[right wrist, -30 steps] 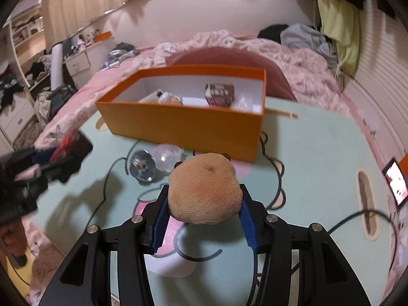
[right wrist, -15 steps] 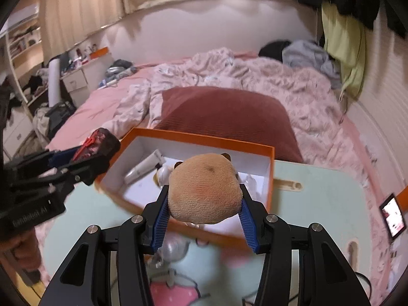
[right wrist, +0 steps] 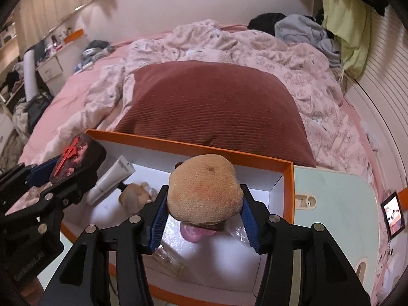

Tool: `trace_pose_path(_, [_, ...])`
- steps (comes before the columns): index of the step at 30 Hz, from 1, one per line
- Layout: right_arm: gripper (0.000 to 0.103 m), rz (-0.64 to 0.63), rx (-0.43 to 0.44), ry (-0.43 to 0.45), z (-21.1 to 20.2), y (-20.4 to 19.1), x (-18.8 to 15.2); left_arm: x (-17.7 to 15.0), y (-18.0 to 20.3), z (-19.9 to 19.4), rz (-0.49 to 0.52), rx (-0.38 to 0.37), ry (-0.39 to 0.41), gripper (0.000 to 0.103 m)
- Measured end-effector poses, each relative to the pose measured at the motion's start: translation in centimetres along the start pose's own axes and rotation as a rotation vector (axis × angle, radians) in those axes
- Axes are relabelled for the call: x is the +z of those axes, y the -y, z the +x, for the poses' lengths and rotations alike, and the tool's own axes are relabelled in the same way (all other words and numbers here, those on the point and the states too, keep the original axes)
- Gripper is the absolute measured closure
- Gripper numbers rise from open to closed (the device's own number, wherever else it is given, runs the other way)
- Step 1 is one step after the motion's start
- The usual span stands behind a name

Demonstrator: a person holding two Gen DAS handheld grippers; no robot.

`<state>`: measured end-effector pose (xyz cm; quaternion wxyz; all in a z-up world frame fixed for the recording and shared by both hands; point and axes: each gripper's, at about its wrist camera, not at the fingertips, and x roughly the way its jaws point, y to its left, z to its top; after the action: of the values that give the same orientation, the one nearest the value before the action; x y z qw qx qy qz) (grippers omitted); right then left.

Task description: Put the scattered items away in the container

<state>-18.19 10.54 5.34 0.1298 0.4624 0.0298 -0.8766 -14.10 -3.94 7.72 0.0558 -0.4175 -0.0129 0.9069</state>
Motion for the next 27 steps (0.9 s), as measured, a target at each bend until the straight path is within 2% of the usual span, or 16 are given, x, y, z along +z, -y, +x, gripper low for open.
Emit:
trace_pose_path(2, [0.047, 0.026, 0.008, 0.004, -0.3, 0.3, -0.2, -0.1, -0.1, -0.3, -0.009, 0.021, 0.004, 0.062])
trace_pose_path(5, [0.035, 0.031, 0.015, 0.033, -1.4, 0.5, -0.9, -0.4, 0.0, -1.3, 0.012, 0.022, 0.031, 0.058])
trace_pose_path(7, [0.034, 0.021, 0.009, 0.054, -2.2, 0.2, -1.4, -0.7, 0.1, -2.2, 0.022, 0.034, 0.055, 0.044])
trace_pose_path(10, [0.034, 0.0, 0.021, 0.082, -4.0, 0.1, -2.8, -1.5, 0.0, -4.0, 0.01, 0.021, 0.102, 0.038])
trace_pose_path(17, [0.03, -0.047, 0.031, 0.123, -7.8, 0.0, -7.3, -4.7, 0.8, -7.5, -0.024, -0.031, 0.094, 0.038])
trace_pose_path(23, [0.03, -0.05, 0.053, 0.114, -9.2, 0.2, -9.5, -8.0, 2.0, -8.9, 0.013, -0.02, 0.094, 0.038])
trace_pose_path(27, [0.03, -0.059, 0.051, 0.109, -9.7, 0.2, -10.6, -9.8, 2.0, -9.1, -0.014, -0.02, 0.082, 0.038])
